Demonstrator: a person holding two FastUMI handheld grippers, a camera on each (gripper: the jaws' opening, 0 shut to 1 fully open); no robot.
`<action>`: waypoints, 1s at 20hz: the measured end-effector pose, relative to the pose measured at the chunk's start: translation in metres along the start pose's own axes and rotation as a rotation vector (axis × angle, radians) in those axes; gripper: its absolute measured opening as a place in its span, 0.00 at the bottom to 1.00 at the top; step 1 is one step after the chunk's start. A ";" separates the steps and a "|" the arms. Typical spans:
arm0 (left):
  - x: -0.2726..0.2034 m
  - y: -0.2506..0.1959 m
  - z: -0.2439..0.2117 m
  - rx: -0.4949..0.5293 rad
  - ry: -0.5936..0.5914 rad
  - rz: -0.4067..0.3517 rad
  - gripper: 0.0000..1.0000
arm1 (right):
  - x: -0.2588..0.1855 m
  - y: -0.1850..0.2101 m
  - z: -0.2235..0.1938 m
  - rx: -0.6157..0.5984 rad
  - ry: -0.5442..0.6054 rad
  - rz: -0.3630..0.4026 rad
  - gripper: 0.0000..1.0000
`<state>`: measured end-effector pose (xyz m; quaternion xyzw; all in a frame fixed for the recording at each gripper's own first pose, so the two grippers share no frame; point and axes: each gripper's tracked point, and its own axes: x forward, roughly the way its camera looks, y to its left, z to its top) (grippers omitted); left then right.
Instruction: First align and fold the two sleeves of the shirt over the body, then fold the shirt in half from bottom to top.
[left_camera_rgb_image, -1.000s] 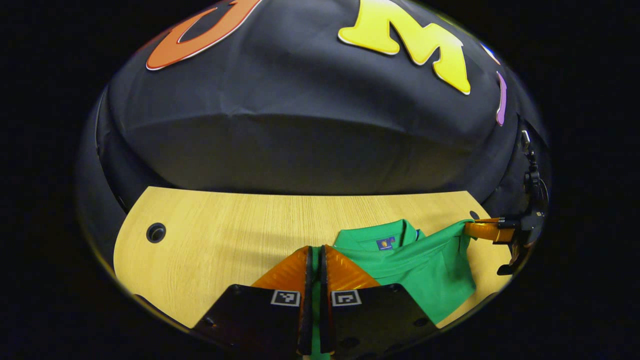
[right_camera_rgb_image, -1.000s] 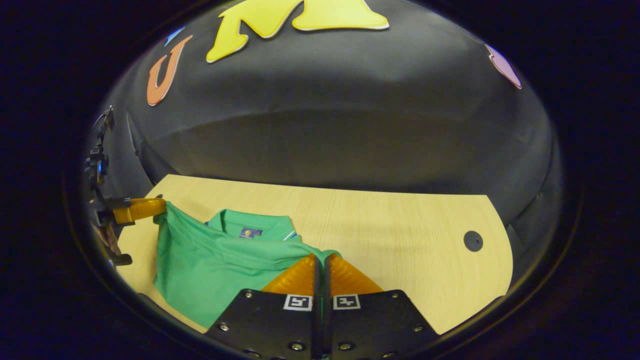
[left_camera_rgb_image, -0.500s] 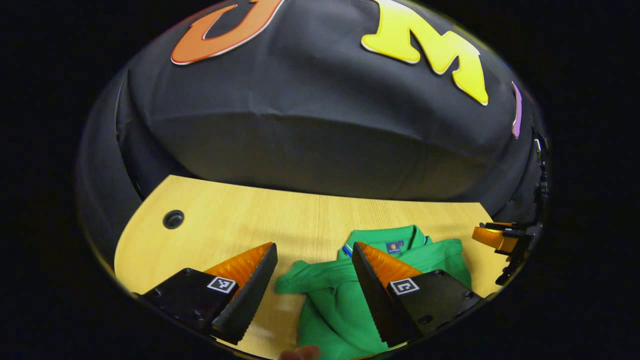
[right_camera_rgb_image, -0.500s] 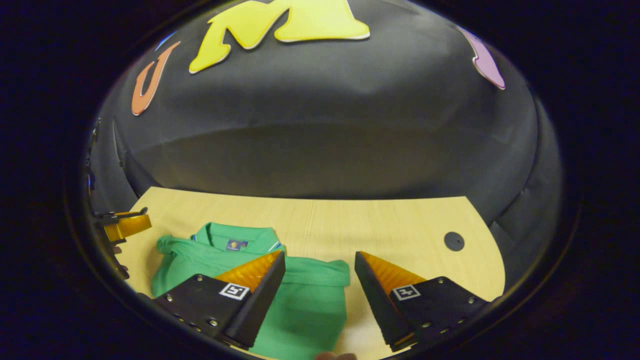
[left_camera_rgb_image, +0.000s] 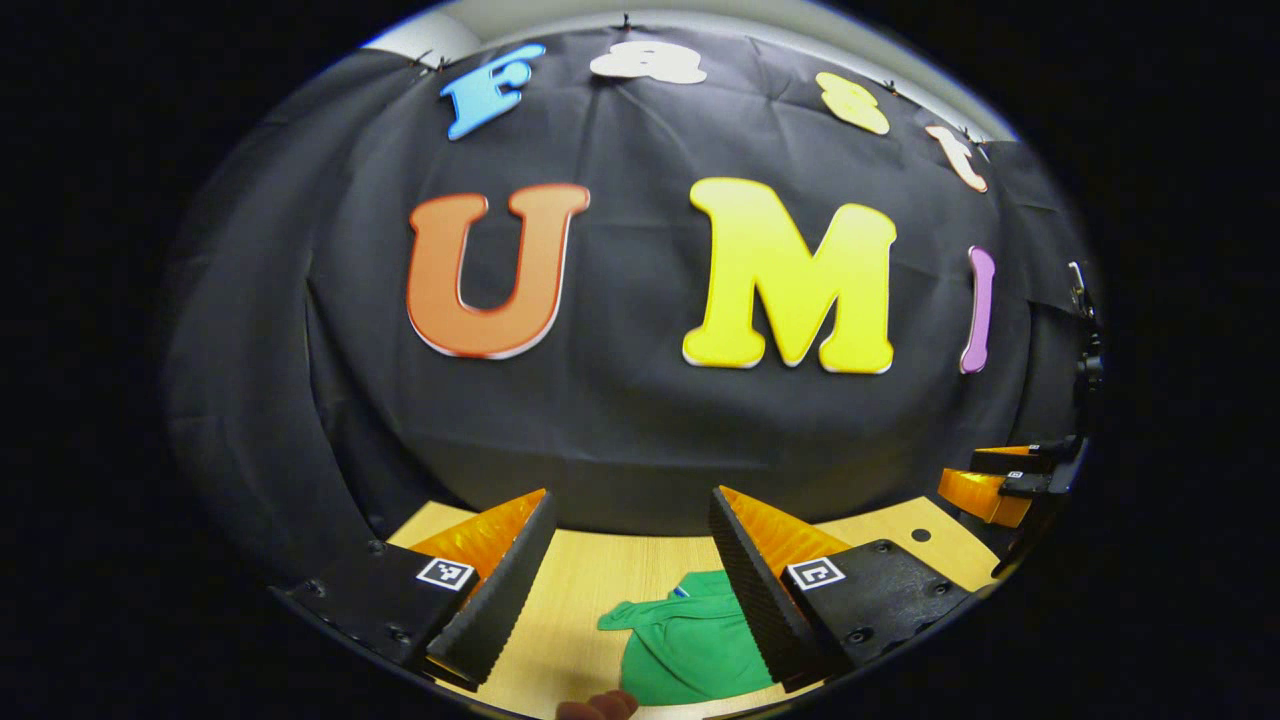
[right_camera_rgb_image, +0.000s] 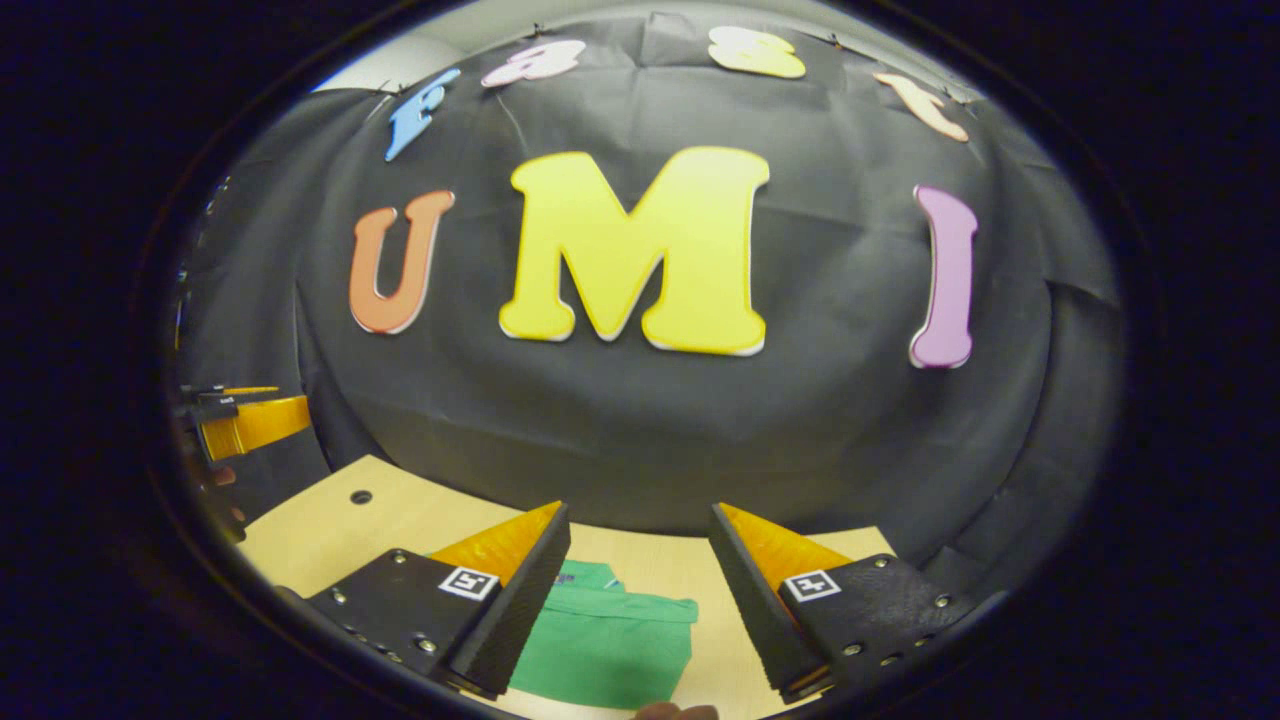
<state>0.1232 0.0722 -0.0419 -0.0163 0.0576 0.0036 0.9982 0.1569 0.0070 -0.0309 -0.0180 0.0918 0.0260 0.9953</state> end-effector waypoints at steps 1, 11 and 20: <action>-0.017 -0.002 0.010 -0.006 -0.018 0.015 0.98 | -0.017 -0.002 0.008 -0.006 -0.031 -0.023 0.88; -0.148 -0.035 0.035 -0.022 -0.117 0.004 1.00 | -0.157 0.022 0.021 0.021 -0.149 -0.015 0.88; -0.175 -0.049 0.034 -0.012 -0.136 -0.009 0.97 | -0.192 0.028 0.016 0.026 -0.188 -0.028 0.88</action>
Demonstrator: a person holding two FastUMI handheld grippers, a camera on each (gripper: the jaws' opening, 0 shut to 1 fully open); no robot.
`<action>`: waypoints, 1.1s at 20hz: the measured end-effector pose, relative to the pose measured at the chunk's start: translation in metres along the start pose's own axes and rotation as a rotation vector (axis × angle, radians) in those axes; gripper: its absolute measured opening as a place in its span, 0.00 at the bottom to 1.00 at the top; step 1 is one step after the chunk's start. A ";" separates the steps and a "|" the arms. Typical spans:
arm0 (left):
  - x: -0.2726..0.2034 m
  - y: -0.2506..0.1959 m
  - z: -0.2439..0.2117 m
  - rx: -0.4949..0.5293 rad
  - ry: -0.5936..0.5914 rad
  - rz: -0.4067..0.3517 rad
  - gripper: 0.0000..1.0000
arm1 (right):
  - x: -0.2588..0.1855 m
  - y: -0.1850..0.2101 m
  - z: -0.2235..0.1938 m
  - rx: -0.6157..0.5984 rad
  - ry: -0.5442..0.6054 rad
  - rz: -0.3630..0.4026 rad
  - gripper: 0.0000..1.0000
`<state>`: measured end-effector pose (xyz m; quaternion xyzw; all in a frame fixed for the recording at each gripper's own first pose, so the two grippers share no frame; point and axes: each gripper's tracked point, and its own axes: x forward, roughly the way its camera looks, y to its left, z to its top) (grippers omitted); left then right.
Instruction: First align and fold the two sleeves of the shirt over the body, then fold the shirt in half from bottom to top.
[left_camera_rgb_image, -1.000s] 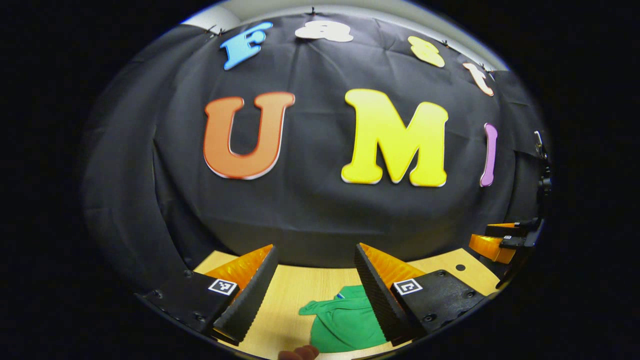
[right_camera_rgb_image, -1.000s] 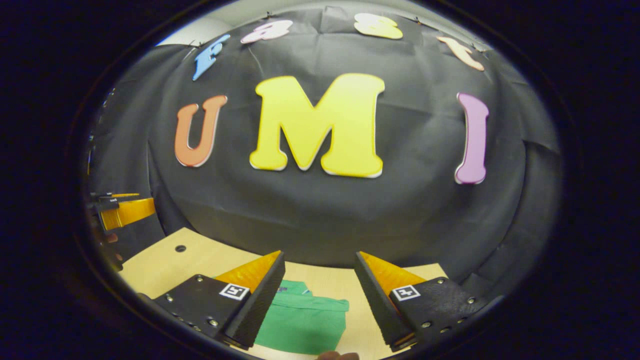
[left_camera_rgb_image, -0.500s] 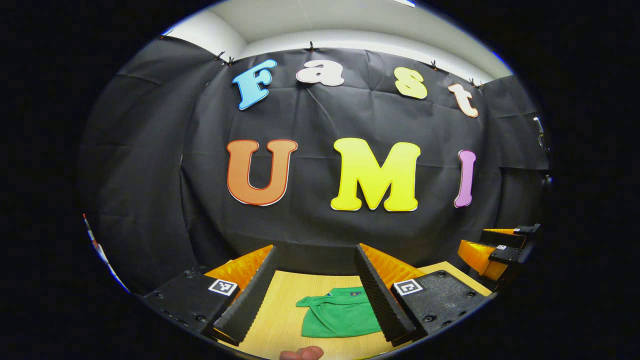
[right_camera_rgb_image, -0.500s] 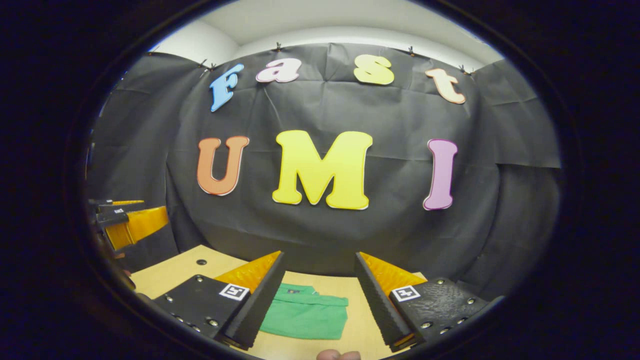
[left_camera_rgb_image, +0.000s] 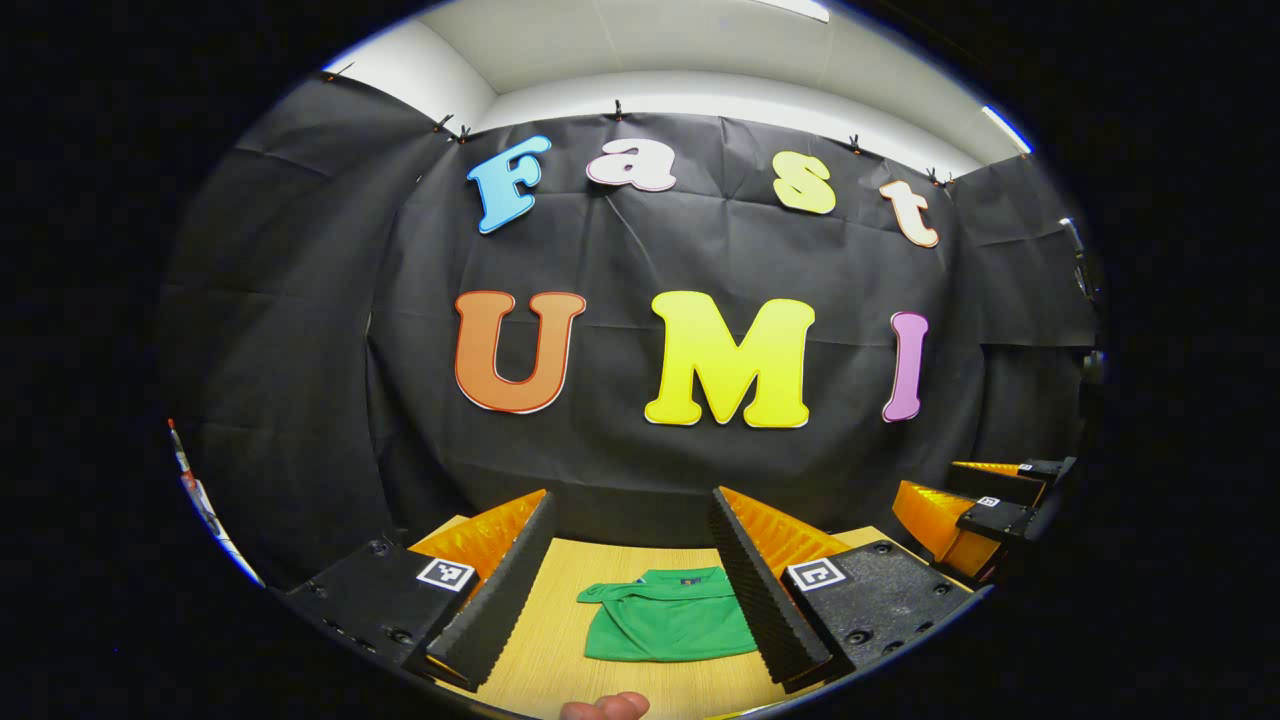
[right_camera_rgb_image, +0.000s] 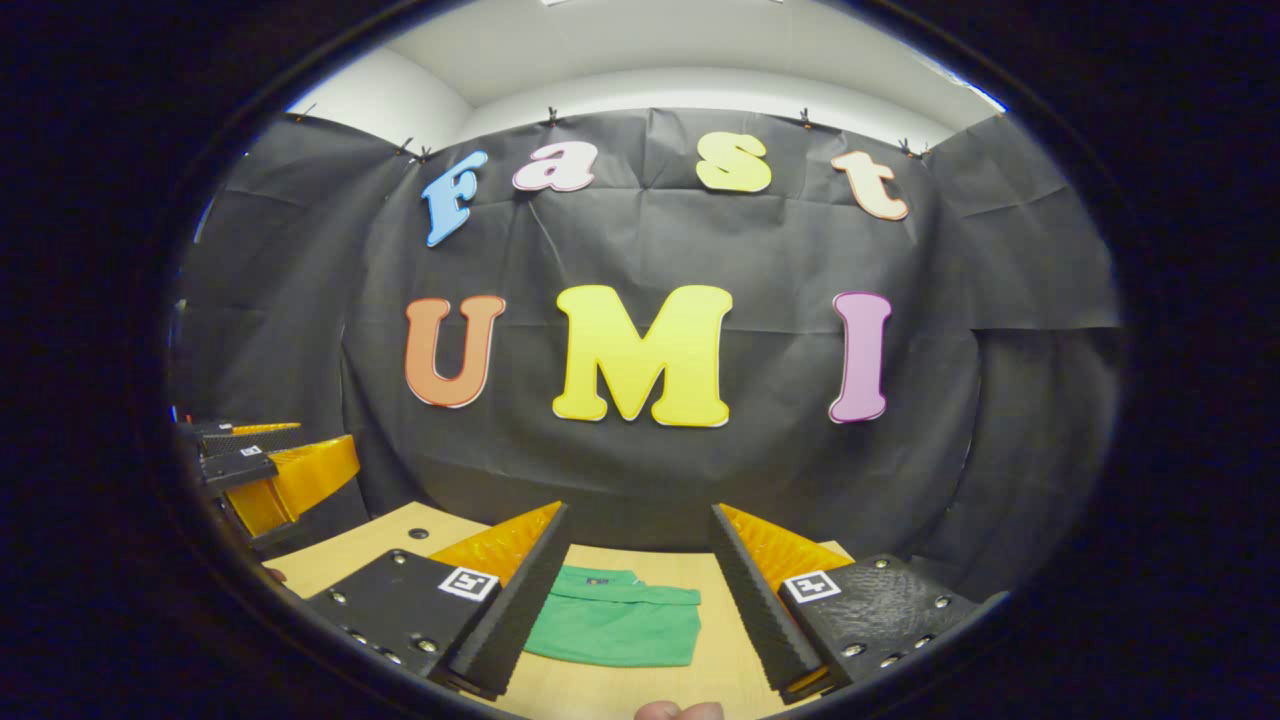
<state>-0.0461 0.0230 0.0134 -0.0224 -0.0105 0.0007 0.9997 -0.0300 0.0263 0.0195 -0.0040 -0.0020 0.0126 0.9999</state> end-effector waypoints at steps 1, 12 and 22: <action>0.000 0.000 0.001 0.004 -0.005 -0.001 0.97 | 0.000 0.000 0.001 -0.003 -0.003 0.000 0.88; -0.008 0.007 0.002 0.024 -0.005 0.026 0.97 | -0.008 0.002 0.002 0.020 0.001 -0.002 0.88; -0.005 0.010 -0.001 0.033 0.011 0.039 0.97 | -0.006 -0.001 -0.001 0.027 -0.003 -0.026 0.88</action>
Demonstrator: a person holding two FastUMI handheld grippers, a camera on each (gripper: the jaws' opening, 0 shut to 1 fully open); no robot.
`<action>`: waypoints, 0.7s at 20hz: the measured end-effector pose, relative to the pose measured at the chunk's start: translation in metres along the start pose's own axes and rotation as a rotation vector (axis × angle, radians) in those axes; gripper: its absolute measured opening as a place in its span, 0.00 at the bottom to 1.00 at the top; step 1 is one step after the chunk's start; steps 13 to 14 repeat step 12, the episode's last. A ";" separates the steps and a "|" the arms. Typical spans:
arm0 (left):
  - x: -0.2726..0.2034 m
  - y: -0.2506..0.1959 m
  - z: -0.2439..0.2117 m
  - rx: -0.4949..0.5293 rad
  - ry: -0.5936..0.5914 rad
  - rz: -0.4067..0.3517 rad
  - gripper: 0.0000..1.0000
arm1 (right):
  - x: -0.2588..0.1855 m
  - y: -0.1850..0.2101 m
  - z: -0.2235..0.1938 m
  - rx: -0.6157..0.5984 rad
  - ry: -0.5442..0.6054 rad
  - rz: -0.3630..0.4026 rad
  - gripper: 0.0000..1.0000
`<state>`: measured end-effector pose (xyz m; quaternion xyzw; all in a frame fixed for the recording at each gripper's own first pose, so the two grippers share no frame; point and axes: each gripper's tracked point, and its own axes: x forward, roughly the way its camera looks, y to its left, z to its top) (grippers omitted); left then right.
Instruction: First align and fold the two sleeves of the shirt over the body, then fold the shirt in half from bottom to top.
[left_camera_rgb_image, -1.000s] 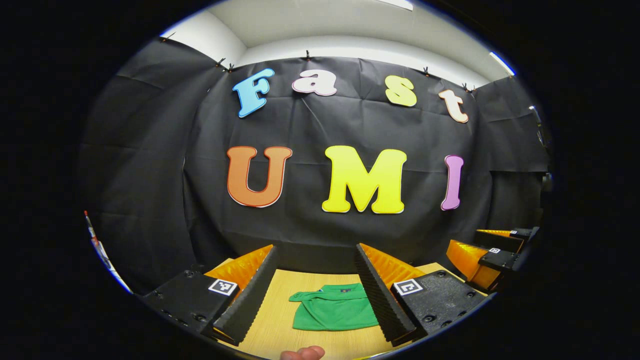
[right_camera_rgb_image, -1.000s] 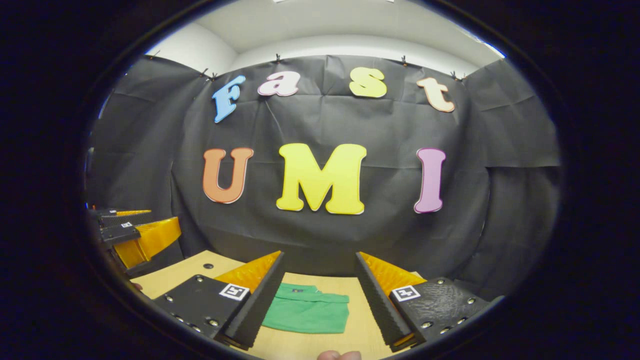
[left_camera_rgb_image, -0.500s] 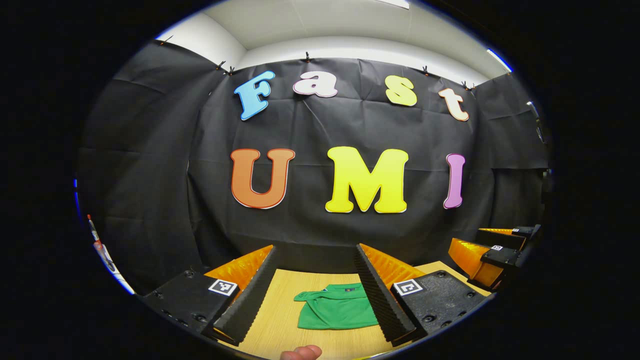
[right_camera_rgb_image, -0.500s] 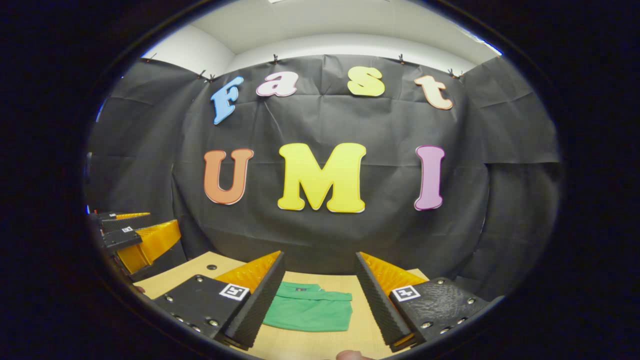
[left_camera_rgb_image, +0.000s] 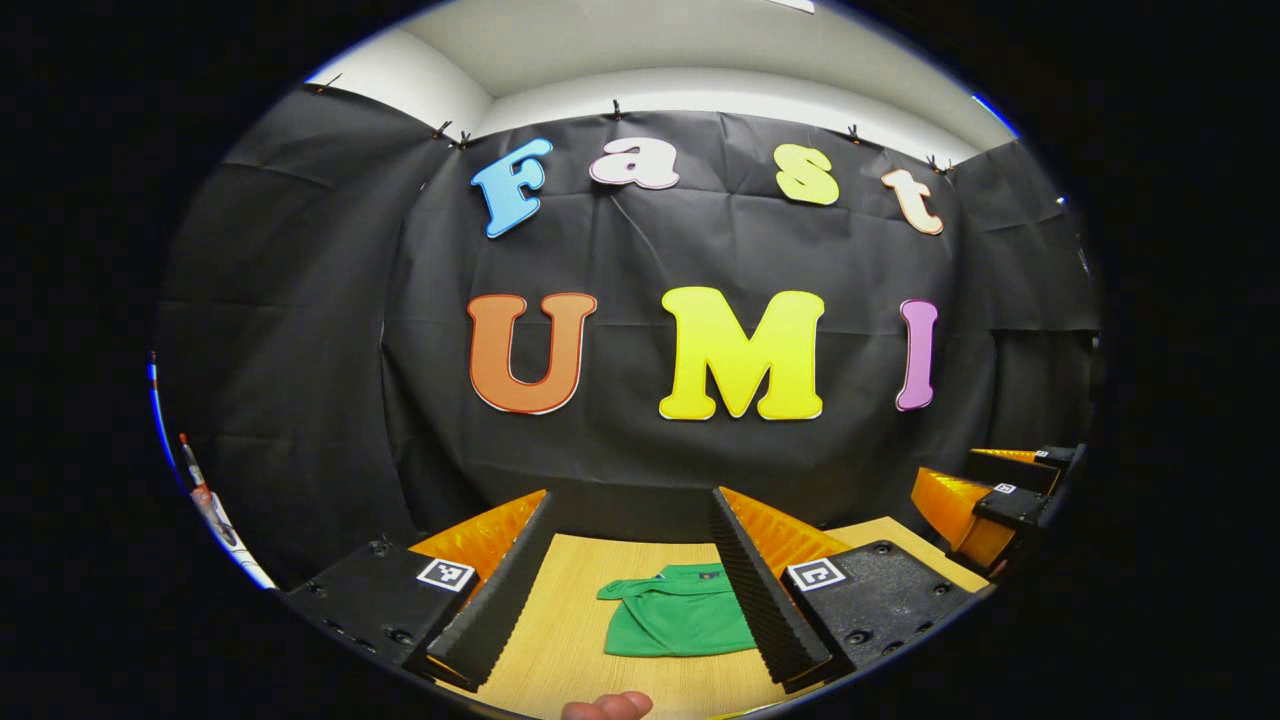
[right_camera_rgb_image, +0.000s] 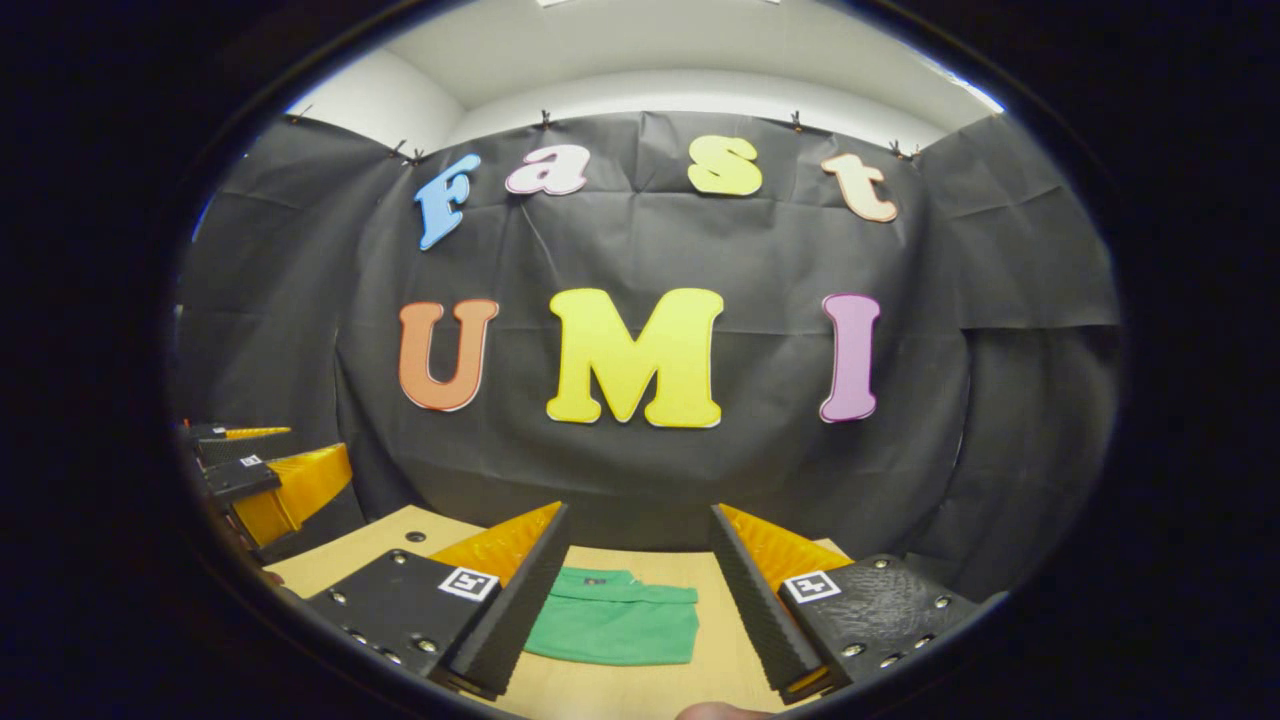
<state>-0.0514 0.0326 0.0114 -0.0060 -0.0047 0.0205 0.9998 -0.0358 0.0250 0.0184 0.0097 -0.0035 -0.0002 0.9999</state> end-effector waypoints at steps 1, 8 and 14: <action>0.000 -0.001 0.000 0.001 0.000 -0.002 0.97 | 0.001 0.001 0.000 0.003 0.001 0.001 0.88; 0.005 0.001 -0.005 0.001 0.014 0.001 0.97 | 0.005 0.003 -0.003 0.001 0.010 0.006 0.88; 0.007 0.002 -0.006 0.005 0.019 0.003 0.97 | 0.008 0.003 -0.004 0.005 0.014 0.004 0.88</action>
